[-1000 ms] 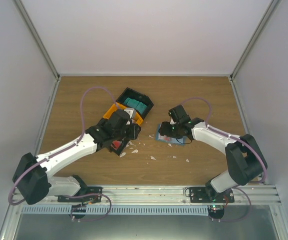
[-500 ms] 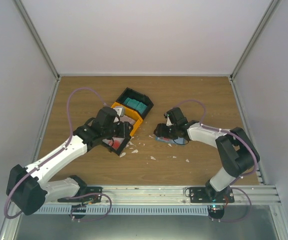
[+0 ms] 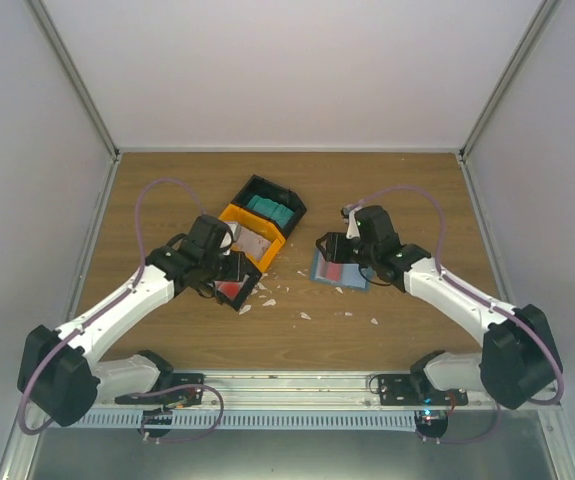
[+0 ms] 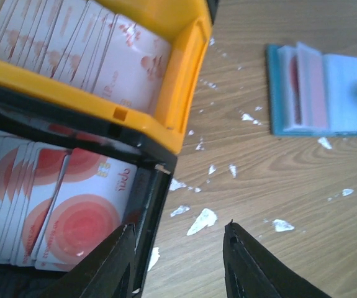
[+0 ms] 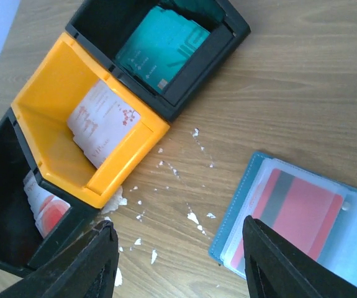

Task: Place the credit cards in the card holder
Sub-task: Turn over the card slot in the card holder, then pick up the credit card from the storage box.

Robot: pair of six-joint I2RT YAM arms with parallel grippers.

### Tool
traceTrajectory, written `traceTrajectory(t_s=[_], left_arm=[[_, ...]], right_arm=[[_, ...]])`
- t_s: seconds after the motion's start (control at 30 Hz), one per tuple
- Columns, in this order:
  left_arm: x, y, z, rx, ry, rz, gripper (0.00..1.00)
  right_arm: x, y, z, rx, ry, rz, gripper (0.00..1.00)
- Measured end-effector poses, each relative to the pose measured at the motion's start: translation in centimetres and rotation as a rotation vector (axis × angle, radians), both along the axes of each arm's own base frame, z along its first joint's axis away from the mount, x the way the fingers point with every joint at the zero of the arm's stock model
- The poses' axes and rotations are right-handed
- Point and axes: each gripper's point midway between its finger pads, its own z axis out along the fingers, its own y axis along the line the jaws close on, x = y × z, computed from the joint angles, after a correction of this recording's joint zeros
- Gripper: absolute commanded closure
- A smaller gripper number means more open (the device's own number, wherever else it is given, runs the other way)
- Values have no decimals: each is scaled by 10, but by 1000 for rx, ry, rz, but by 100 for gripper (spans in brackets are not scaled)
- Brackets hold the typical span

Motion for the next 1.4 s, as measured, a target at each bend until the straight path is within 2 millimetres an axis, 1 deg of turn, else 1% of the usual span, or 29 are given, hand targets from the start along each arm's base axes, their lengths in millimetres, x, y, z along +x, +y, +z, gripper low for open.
traceTrajectory(t_s=[0.07, 0.1, 0.17, 0.2, 0.3, 0.37, 0.47, 0.5, 0.6, 0.63, 0.67, 0.77, 0.83, 0.9, 1.1, 1.2, 1.3, 1.4], left_arm=[[-1, 3, -8, 23, 30, 0, 58], [-1, 4, -13, 36, 46, 1, 60], [0, 8, -21, 66, 78, 11, 71], [0, 11, -27, 86, 97, 16, 74], [3, 23, -41, 130, 140, 50, 77], [7, 32, -52, 159, 170, 75, 78], [10, 41, -65, 185, 207, 100, 76], [12, 44, -68, 190, 215, 105, 75], [16, 47, -76, 196, 226, 104, 71], [19, 47, -79, 192, 228, 101, 69], [20, 46, -82, 190, 232, 95, 68], [23, 46, -93, 194, 253, 85, 64], [25, 47, -99, 201, 263, 82, 63], [27, 47, -101, 201, 260, 83, 62], [29, 48, -107, 194, 271, 79, 61], [27, 45, -115, 194, 295, 60, 62], [27, 42, -116, 180, 299, 43, 62], [29, 41, -116, 179, 299, 34, 58]], right_arm=[[-2, 0, -3, -6, -4, 10, 47], [-3, -1, -8, -12, 5, 14, 47], [-7, 1, -19, -23, 31, 26, 49], [-9, 2, -26, -25, 47, 35, 50], [-14, 14, -36, -21, 70, 73, 54], [-18, 28, -43, -24, 81, 110, 54], [-27, 60, -56, -33, 106, 184, 56], [-31, 73, -60, -28, 115, 208, 56], [-43, 100, -74, -16, 146, 257, 54], [-50, 112, -81, -11, 157, 277, 54], [-51, 116, -83, -9, 160, 283, 53], [-60, 140, -88, 21, 167, 316, 51], [-62, 156, -88, 57, 165, 334, 52], [-62, 167, -89, 88, 163, 341, 51], [-60, 179, -91, 138, 170, 341, 52], [-61, 183, -93, 144, 179, 350, 52], [-62, 184, -93, 146, 180, 356, 52], [-62, 185, -94, 142, 179, 361, 53]])
